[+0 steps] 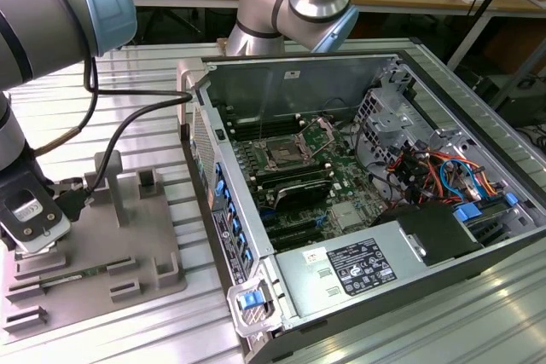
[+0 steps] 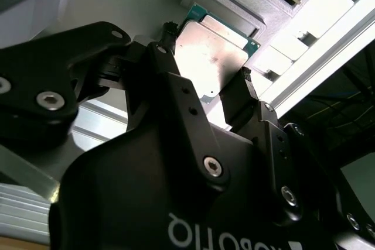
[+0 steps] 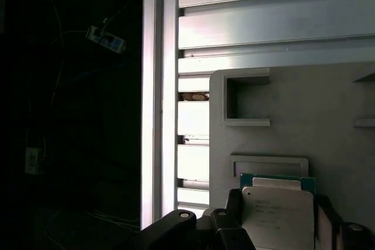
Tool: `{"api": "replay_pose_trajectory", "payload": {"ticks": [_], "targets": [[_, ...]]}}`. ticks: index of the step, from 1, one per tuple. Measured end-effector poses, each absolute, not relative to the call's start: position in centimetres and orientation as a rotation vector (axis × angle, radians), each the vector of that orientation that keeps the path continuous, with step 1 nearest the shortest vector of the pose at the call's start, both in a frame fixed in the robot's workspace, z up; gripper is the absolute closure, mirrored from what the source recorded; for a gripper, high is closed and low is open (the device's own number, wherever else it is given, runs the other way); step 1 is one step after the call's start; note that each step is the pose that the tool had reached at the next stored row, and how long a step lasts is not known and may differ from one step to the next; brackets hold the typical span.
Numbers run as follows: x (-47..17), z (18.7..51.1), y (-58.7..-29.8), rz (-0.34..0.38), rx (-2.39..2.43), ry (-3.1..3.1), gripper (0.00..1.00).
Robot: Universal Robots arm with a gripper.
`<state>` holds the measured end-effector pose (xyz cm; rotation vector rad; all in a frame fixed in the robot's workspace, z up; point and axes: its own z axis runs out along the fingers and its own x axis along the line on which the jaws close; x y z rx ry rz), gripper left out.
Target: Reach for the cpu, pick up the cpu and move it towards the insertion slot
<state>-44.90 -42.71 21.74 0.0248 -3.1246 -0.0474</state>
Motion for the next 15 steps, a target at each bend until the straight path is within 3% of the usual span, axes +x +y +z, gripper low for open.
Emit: {"api": "replay_pose_trajectory", "payload": {"ticks": [15], "targets": [[-44.87, 22.30, -42.71, -0.049, 0.025, -3.124, 0.45]]}}
